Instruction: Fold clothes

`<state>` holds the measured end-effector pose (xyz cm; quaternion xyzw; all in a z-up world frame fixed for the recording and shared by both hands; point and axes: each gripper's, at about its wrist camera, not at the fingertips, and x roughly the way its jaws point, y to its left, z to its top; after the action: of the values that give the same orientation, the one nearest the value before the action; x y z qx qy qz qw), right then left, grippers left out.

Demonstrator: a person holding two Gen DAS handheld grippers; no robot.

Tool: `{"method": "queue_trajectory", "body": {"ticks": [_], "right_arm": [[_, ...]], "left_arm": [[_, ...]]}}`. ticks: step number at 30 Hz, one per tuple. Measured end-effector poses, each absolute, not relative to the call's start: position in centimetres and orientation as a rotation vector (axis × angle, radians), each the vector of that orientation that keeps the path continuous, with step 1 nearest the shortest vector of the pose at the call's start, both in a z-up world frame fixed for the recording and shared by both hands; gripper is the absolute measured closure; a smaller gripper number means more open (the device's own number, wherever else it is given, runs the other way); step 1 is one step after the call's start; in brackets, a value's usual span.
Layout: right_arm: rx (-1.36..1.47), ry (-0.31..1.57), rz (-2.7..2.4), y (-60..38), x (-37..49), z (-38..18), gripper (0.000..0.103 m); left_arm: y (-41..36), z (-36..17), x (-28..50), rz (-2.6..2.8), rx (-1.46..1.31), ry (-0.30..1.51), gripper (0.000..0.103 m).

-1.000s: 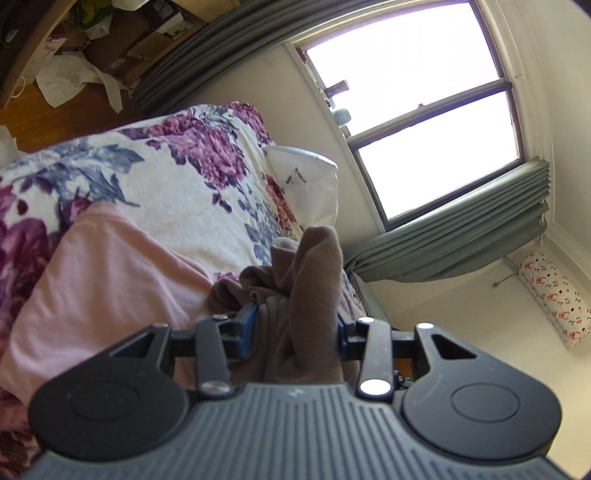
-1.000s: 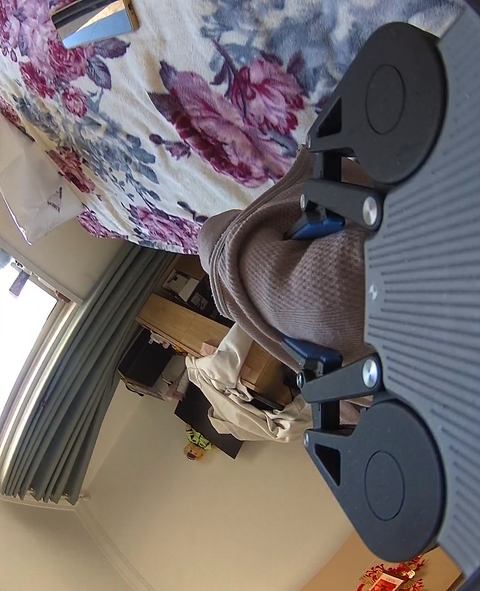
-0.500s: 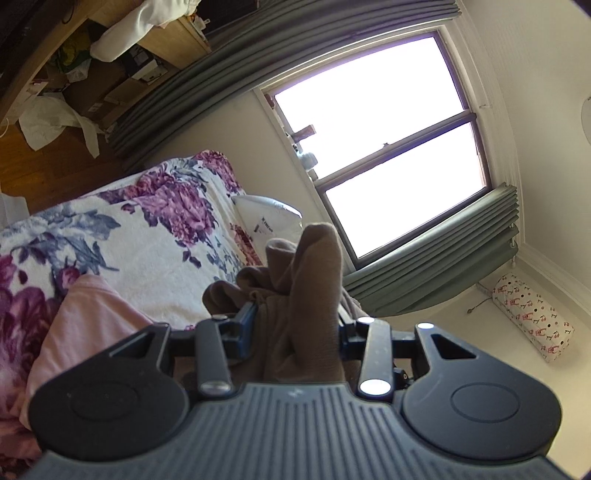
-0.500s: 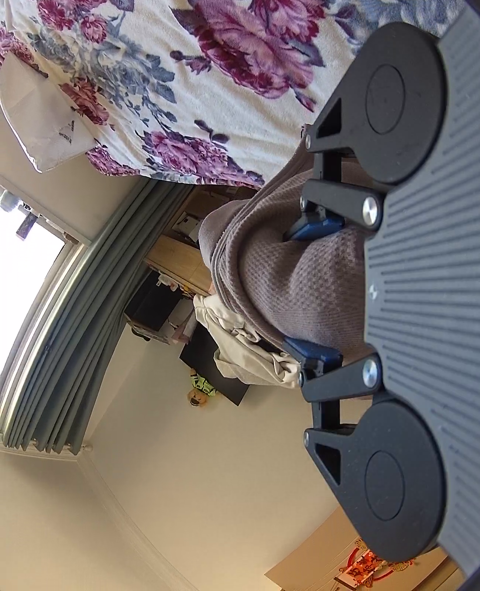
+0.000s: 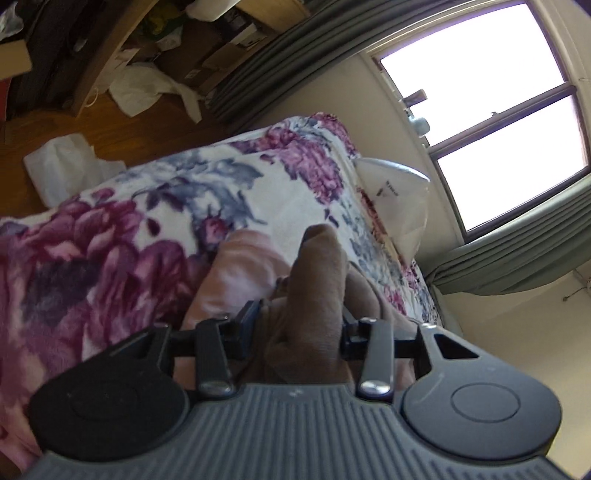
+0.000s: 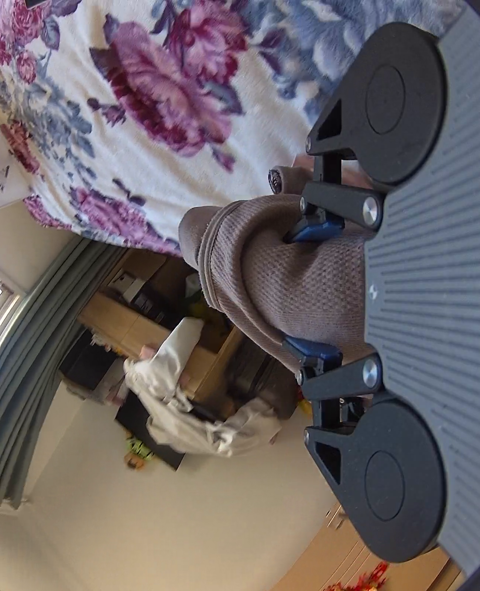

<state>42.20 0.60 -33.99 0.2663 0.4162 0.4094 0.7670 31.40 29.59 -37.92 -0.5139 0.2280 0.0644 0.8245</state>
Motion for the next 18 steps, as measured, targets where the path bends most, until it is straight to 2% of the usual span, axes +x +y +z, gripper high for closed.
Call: {"method": "queue_trajectory", "body": {"ticks": [6, 8, 10, 13, 18], "right_arm": [[0.549, 0.941, 0.874, -0.4, 41.8, -35.0, 0.045], [0.543, 0.95, 0.855, -0.6, 41.9, -34.8, 0.04], [0.532, 0.949, 0.839, -0.8, 41.9, -34.4, 0.038], [0.519, 0.94, 0.826, -1.4, 41.6, -33.7, 0.038], [0.481, 0.921, 0.794, -2.6, 40.8, -32.7, 0.036]], "left_arm": [[29.9, -36.7, 30.7, 0.104, -1.06, 0.491, 0.051], [30.0, -36.1, 30.3, 0.111, -1.046, 0.498, 0.042], [30.2, -35.2, 29.7, 0.13, -1.024, 0.502, 0.037], [30.0, -33.9, 29.0, 0.211, -0.955, 0.508, 0.024], [28.9, -30.8, 28.1, 0.33, -0.783, 0.499, 0.021]]}}
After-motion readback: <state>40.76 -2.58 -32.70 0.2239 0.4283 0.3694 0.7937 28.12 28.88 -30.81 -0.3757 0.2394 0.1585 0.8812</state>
